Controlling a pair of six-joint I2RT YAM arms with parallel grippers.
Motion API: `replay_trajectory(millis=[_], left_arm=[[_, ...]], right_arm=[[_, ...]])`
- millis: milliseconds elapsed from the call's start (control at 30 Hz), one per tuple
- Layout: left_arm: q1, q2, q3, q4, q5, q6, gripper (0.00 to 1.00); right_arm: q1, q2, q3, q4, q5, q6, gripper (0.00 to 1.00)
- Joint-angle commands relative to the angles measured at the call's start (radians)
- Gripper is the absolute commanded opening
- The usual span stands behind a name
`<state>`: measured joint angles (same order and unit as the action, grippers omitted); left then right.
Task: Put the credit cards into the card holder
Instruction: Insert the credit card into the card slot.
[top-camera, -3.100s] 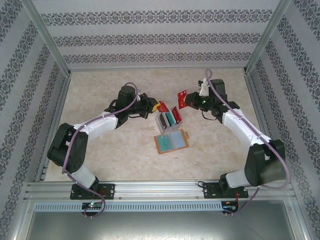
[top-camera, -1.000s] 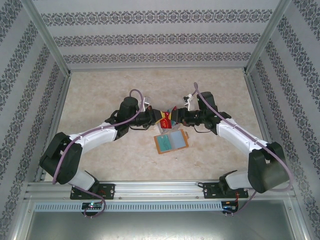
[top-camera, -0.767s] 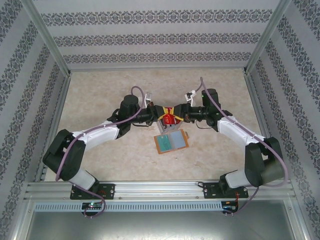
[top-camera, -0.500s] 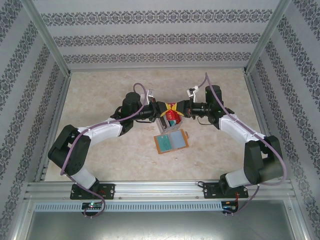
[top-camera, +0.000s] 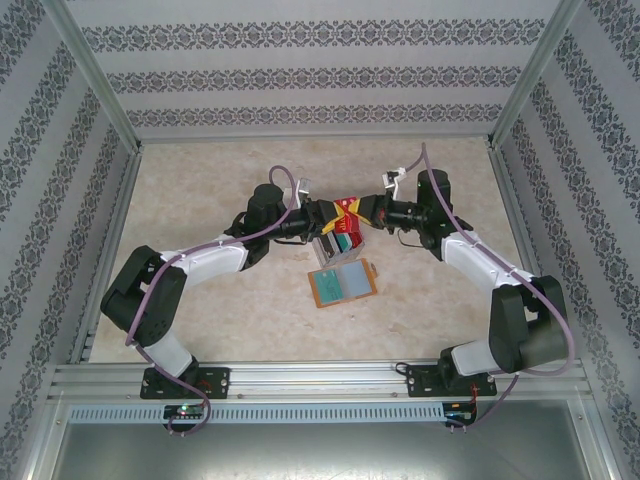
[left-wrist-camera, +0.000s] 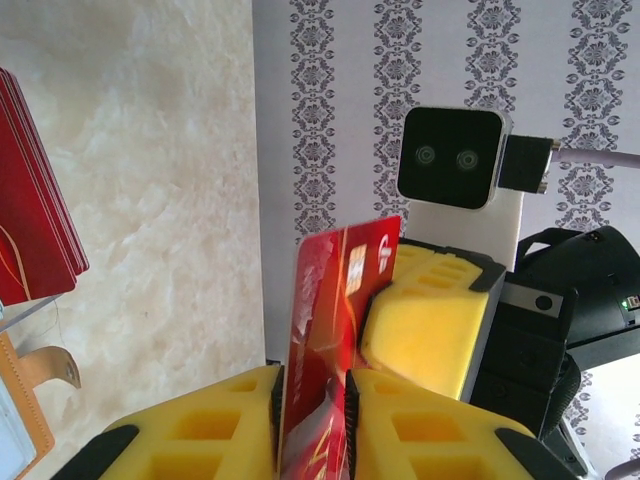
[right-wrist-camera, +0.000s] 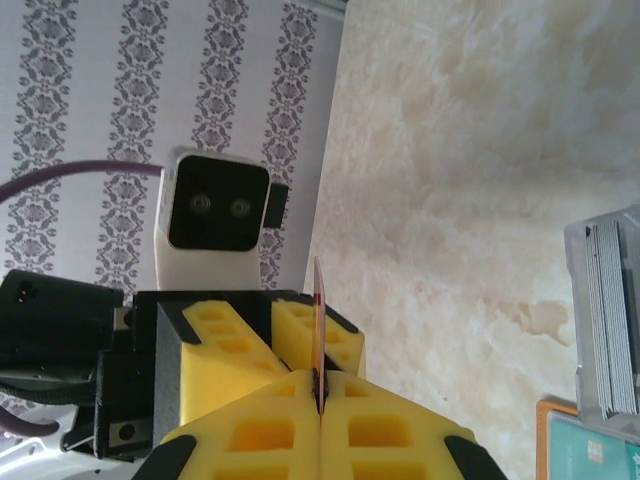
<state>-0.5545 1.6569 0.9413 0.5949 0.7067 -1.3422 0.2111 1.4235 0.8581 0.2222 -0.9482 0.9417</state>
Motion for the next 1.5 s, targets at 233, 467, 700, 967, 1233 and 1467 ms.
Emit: replay_trajectory(millis=[233,467,700,967,1233,1467], left_arm=[[-0.005,-0.024,0.012,0.011,0.004,0.021,0.06],[-0.019,-0.113,-0.079,-0.156,-0.095,0.107,0.0],[-0.157,-0.212,-0.212,-0.301,-0.346,0.134,0.0],[-0.215,-0.239,-0.316,-0.261,-0.427,0.1,0.0],[-0.231,-0.184,-0.323,-0.19,-0.409,0.109,0.0],[-0.243,-0.106,-0.325,-0.133,-0.415,0.101,0.0]], right_arm=[[-0.015,0.005,-0.024,0.022,0.017,0.003,0.11],[-0.015,-0.064,-0.075,-0.331,0.252,-0.241,0.34],[0.049,-0.008,-0.064,-0.593,0.542,-0.458,0.49],[0.136,0.062,-0.06,-0.631,0.661,-0.534,0.57],[0.163,0.173,-0.042,-0.636,0.693,-0.553,0.51],[0.185,0.126,-0.095,-0.614,0.69,-0.505,0.26]])
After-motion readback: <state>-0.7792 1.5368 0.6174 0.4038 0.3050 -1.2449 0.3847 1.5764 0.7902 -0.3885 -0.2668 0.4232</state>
